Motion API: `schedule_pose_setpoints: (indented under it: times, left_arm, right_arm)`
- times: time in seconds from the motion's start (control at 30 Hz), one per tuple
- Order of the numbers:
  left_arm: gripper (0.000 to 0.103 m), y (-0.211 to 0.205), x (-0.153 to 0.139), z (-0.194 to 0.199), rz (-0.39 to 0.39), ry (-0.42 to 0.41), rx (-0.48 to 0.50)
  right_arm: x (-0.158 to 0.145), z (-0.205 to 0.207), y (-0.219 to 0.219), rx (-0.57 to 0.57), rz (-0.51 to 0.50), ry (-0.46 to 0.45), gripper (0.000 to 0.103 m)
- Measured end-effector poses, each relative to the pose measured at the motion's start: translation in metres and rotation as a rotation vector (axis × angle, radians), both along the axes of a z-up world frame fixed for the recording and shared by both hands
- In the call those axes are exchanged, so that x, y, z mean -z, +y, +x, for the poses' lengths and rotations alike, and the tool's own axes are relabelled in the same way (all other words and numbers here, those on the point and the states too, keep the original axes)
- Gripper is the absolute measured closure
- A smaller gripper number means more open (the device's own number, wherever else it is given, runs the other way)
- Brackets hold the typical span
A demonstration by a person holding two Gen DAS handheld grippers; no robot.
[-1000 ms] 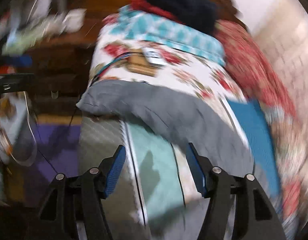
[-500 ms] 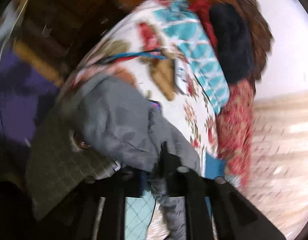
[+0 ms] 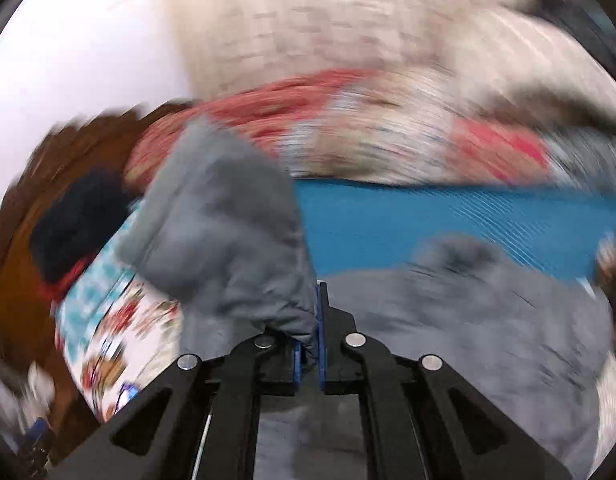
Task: Fold large clothes
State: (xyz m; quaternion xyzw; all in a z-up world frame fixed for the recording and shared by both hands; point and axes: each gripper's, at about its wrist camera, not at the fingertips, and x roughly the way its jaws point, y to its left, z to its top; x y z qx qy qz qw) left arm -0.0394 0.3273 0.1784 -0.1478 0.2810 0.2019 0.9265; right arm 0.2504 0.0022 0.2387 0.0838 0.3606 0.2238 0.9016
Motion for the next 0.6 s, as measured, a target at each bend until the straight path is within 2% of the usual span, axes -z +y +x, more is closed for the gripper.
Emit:
schedule_pose_setpoints:
  times: [0.13,0.27,0.33,0.4,0.5,0.53,0.6]
  left_arm:
    - [0.006,-0.035,-0.007,0.094,-0.028,0.019,0.13]
    - [0.006,-0.07,0.007,0.194,-0.084,0.091,0.212]
    - [0.006,-0.091,0.02,0.235,-0.089,0.129,0.244]
    - [0.006,-0.11,0.036,0.269,-0.082,0.183,0.269]
    - [0.006,-0.138,0.071,0.306,-0.022,0.289,0.286]
    - [0.006,-0.145,0.084,0.316,0.021,0.334,0.281]
    - [0.006,-0.149,0.11,0.327,0.072,0.408,0.251]
  right_arm:
    - [0.045,0.007,-0.114,0.156,0.094,0.124,-0.007]
    - [0.087,0.003,-0.178,0.253,0.119,0.204,-0.006]
    - [0.108,0.004,-0.204,0.248,0.209,0.276,-0.004]
    - [0.13,0.001,-0.231,0.245,0.365,0.372,-0.001]
    - [0.148,-0.014,-0.275,0.313,0.559,0.419,0.01]
    - [0.149,-0.02,-0.288,0.344,0.587,0.41,0.016]
    - [0.142,-0.028,-0.308,0.379,0.558,0.366,0.021]
